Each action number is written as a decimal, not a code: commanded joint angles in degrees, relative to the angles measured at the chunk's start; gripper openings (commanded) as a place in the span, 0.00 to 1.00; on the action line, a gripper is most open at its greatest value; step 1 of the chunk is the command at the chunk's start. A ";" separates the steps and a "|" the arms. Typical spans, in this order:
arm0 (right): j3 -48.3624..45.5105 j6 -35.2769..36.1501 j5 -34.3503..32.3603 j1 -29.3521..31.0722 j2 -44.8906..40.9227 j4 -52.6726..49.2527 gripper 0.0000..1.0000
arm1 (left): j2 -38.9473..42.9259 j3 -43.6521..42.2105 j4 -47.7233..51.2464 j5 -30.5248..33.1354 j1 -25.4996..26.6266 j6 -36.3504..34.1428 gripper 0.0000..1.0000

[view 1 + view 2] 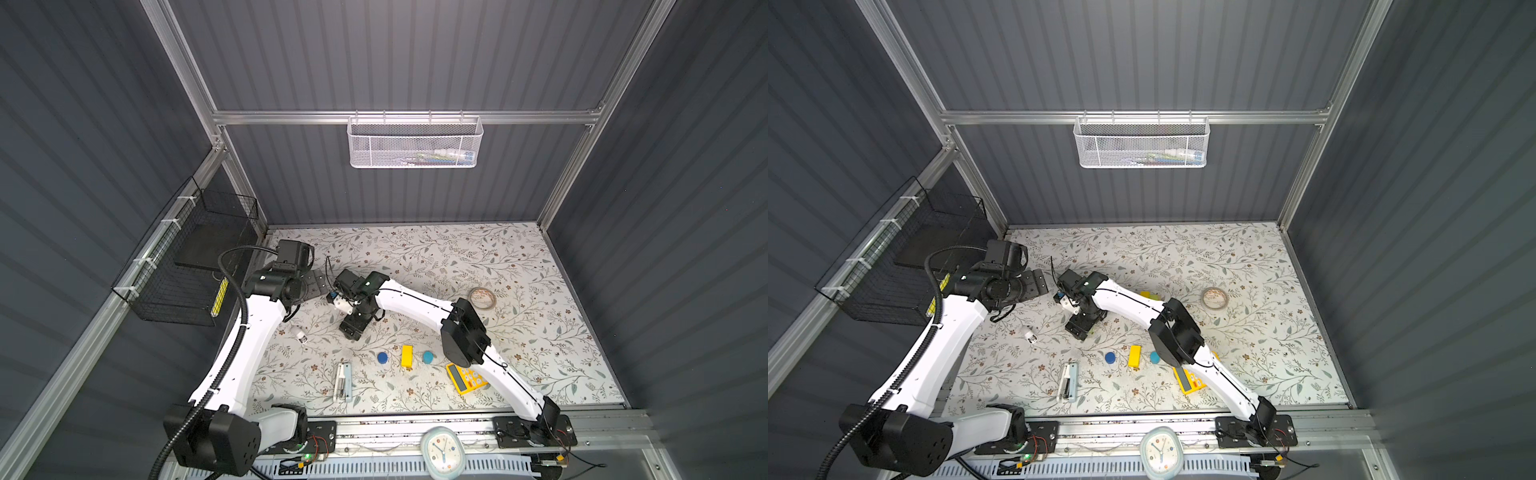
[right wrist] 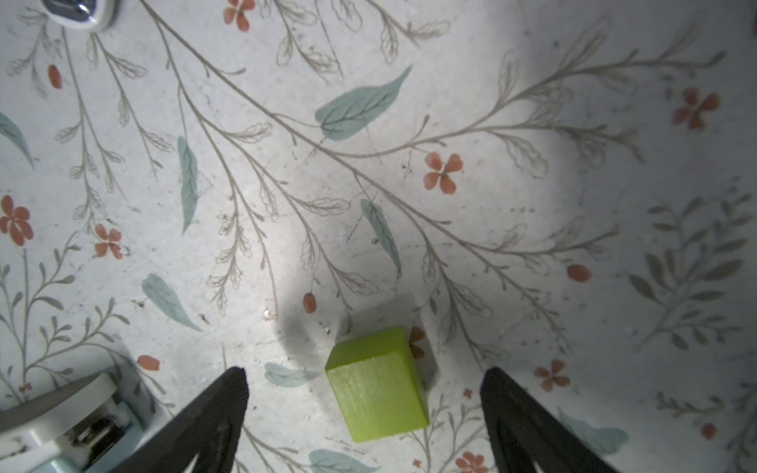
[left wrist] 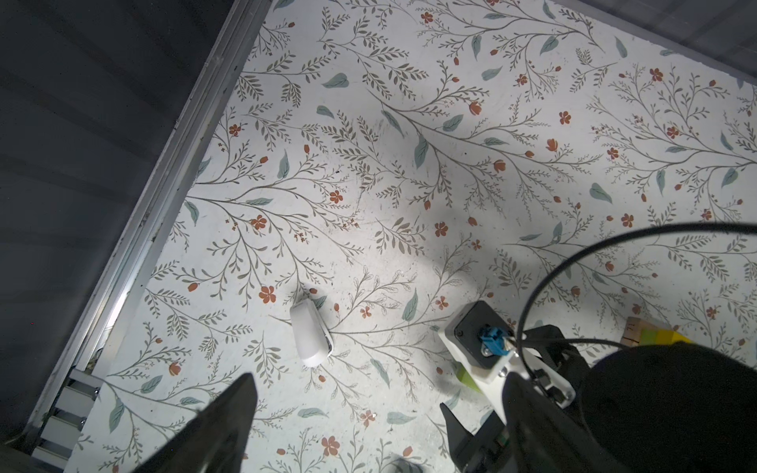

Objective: Build the wood block tower
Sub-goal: 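Reach the right gripper across to the loose lime-green cube and grasp it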

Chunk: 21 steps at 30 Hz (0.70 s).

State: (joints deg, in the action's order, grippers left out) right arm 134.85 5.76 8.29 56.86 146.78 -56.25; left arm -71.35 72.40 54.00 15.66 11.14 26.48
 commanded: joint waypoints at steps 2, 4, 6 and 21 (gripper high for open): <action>0.91 1.11 -0.10 -0.60 1.39 0.26 0.88 | 0.33 1.78 0.80 -0.40 -0.50 -1.08 0.94; 0.89 1.02 0.27 -0.70 1.57 0.34 0.85 | 0.38 1.78 0.70 -0.57 -0.48 -1.00 0.94; 0.92 0.96 0.92 -0.71 1.74 0.44 0.81 | 0.34 1.66 0.62 -0.59 -0.50 -0.93 0.94; -0.19 0.04 2.39 -0.68 1.94 -0.87 0.69 | 0.51 0.82 0.23 -0.76 -0.56 -0.98 0.94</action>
State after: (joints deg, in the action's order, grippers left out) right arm 134.85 6.24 10.13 56.29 146.87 -55.77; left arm -71.35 72.40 54.00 15.44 10.92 26.48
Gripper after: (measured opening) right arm 0.695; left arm 0.937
